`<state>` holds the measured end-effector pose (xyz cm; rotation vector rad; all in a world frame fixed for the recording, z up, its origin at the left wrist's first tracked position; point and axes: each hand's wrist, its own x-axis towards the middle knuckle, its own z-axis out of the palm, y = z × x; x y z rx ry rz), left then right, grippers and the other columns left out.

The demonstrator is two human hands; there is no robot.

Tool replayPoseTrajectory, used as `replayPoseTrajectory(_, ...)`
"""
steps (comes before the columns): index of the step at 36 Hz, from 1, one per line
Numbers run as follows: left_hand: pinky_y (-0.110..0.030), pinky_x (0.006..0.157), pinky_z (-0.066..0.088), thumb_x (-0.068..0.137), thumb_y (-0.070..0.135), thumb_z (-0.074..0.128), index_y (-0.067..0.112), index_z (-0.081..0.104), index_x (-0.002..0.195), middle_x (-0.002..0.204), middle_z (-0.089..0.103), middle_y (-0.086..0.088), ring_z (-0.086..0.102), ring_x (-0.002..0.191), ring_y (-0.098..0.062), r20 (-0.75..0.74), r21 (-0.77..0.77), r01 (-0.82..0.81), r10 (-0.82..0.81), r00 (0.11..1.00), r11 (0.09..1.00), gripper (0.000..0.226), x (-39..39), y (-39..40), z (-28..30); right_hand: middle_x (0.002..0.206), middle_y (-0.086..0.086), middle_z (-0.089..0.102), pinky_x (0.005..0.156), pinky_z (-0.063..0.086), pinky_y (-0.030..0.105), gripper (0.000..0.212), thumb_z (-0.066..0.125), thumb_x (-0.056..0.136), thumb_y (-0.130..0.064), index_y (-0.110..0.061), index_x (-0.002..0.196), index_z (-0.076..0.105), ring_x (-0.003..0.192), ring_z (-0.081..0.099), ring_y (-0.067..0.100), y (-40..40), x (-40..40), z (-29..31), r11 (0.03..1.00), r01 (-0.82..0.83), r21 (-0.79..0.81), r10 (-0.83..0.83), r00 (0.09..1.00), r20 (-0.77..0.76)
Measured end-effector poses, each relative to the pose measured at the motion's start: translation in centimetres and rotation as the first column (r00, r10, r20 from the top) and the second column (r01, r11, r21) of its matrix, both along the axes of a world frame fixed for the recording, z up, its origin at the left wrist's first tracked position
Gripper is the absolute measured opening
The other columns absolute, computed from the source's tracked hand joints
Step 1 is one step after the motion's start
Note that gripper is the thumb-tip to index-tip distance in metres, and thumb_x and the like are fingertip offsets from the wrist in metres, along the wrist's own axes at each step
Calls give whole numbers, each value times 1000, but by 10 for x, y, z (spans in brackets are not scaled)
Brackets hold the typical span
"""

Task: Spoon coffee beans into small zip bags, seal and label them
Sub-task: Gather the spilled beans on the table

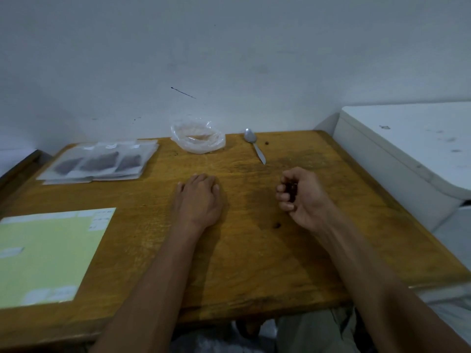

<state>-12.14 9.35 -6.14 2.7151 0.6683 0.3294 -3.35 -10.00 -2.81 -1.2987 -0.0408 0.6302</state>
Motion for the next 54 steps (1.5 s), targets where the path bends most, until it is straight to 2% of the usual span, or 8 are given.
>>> replayPoseTrajectory(3,-50,121,17,104,31,34,17,50,142,151,46,-1,31,145,-20,0,2,1,-1,1000,1000,43,-2,-2,0,69,-2,51,46,29,23,23,50,98,-18,-9,79,61,53,41,7,-11,-9,1,973,3,-230,38,984,174)
replayPoseTrajectory(8,-51,118,20,104,30,35,16,55,136,145,51,-3,38,140,-22,10,8,0,0,1000,1000,40,-3,-4,2,109,-11,69,93,47,34,16,69,88,-43,-29,88,76,106,58,6,-32,-27,4,764,-10,-646,429,756,495)
replayPoseTrajectory(19,-52,117,24,103,30,36,17,56,135,142,54,0,43,136,-21,30,2,-9,9,1000,1000,40,-5,-5,0,89,-16,65,65,39,16,12,80,79,-37,-27,81,77,84,52,-5,-35,-30,2,640,45,-767,553,666,501)
replayPoseTrajectory(25,-53,116,23,102,30,40,16,57,131,140,55,-2,44,135,-22,4,10,-51,51,999,999,36,4,-7,1,77,-2,61,47,32,18,23,68,92,-25,-3,90,68,56,44,5,-26,-8,4,976,-135,-170,164,972,166)
replayPoseTrajectory(33,-55,114,29,100,33,45,19,61,120,126,61,-1,51,125,-23,37,-15,13,-12,999,1000,29,49,-18,3,62,0,42,38,24,21,15,39,85,-15,-15,72,47,51,32,10,11,29,11,940,12,342,92,954,-286)
replayPoseTrajectory(39,-52,104,40,98,37,41,20,62,108,116,63,-2,54,114,-23,50,73,22,-26,998,997,29,72,-14,-8,61,-3,46,39,27,20,27,52,101,-24,-11,79,61,48,38,7,17,50,4,991,-26,-130,37,996,78)
replayPoseTrajectory(45,-50,108,39,99,37,43,19,60,129,134,59,-2,51,126,-23,81,54,56,-60,995,997,38,69,-5,-12,56,-14,64,56,39,14,23,74,86,-40,-18,81,77,53,57,-1,1,33,9,793,-133,-594,442,797,412)
replayPoseTrajectory(54,-48,116,28,101,36,40,18,56,135,141,54,-1,43,135,-21,67,49,63,-66,996,997,42,66,-7,-12,88,-17,72,69,38,12,18,85,72,-35,-27,87,80,87,58,-7,-25,31,11,640,-35,-767,573,687,447)
